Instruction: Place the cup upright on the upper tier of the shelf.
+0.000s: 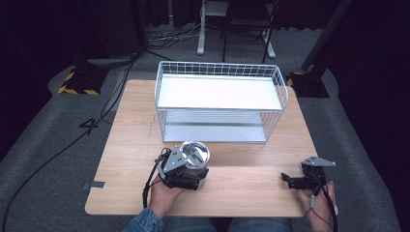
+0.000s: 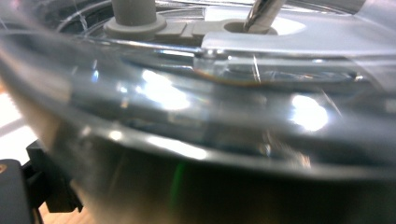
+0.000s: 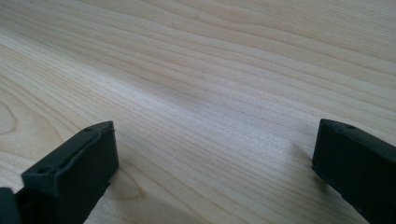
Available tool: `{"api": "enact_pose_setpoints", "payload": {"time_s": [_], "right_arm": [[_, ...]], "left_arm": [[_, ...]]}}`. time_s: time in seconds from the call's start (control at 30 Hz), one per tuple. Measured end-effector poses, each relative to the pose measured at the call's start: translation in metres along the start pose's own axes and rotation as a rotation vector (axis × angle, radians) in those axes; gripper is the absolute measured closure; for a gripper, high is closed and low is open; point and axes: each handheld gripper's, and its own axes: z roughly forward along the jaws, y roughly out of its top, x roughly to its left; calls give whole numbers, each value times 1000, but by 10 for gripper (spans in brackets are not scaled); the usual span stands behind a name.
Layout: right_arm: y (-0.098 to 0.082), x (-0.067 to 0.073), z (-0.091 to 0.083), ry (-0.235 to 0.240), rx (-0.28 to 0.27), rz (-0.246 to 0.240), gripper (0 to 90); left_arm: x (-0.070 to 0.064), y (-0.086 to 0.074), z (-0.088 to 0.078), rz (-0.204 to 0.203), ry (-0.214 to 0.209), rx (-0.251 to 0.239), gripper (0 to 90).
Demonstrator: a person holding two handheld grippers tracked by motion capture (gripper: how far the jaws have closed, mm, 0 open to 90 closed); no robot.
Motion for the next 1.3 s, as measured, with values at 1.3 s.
{"api": "enact_pose_setpoints", "payload": {"time_s": [1.3], "right_arm": [[0,1,-1,-8,-1,7,5]], "left_arm": [[23,135,-29,44,-41,-16,33]]}}
